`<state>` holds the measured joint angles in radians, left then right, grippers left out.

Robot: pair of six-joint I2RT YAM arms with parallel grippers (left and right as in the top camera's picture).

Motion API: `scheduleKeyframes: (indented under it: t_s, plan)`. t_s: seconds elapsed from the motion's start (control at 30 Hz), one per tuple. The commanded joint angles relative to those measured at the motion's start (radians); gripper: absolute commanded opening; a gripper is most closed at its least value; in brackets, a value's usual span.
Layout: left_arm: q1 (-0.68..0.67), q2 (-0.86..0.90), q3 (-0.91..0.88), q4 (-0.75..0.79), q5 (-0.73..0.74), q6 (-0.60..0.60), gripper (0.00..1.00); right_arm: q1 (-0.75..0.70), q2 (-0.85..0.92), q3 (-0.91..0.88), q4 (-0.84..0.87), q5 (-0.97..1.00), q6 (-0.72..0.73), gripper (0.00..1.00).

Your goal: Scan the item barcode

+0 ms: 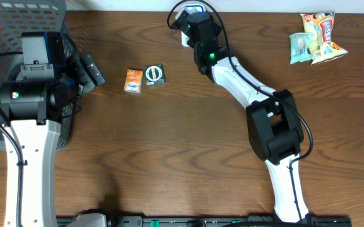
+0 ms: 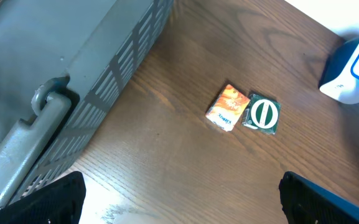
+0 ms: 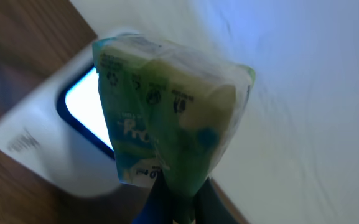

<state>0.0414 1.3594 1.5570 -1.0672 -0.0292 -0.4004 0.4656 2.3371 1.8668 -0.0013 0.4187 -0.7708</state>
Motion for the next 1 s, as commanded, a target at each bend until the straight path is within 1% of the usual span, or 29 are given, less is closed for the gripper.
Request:
scheduleKeyframes:
  t_s: [0.0, 0.07, 0.2, 0.37, 0.5, 0.63, 0.73, 0.87, 0.97]
  plan:
    - [0.004, -0.006, 0.0, -0.002, -0.006, -0.009, 0.98, -0.02, 0.002, 0.037, 0.002, -0.114, -0.09, 0.01]
    - [0.004, -0.006, 0.0, -0.002, -0.006, -0.009, 0.98, -0.025, 0.006, 0.037, -0.003, -0.098, -0.126, 0.01]
    - [0.004, -0.006, 0.0, -0.002, -0.006, -0.009, 0.98, -0.037, 0.006, 0.037, -0.018, -0.084, -0.133, 0.01]
    - [0.004, -0.006, 0.0, -0.002, -0.006, -0.009, 0.98, -0.054, 0.006, 0.037, -0.072, -0.081, -0.26, 0.01]
    - [0.004, -0.006, 0.0, -0.002, -0.006, -0.009, 0.98, -0.062, 0.006, 0.037, -0.09, -0.098, -0.246, 0.01]
    - [0.004, -0.006, 0.0, -0.002, -0.006, -0.009, 0.98, -0.067, -0.004, 0.037, -0.092, -0.097, -0.144, 0.01]
    - [0.004, -0.006, 0.0, -0.002, -0.006, -0.009, 0.97, -0.091, -0.042, 0.037, -0.094, -0.119, -0.042, 0.01]
    - [0.004, -0.006, 0.0, -0.002, -0.006, -0.009, 0.98, -0.174, -0.13, 0.037, -0.117, -0.122, 0.108, 0.01]
    - [0.004, -0.006, 0.0, -0.002, -0.006, -0.009, 0.98, -0.274, -0.192, 0.037, -0.191, -0.122, 0.194, 0.01]
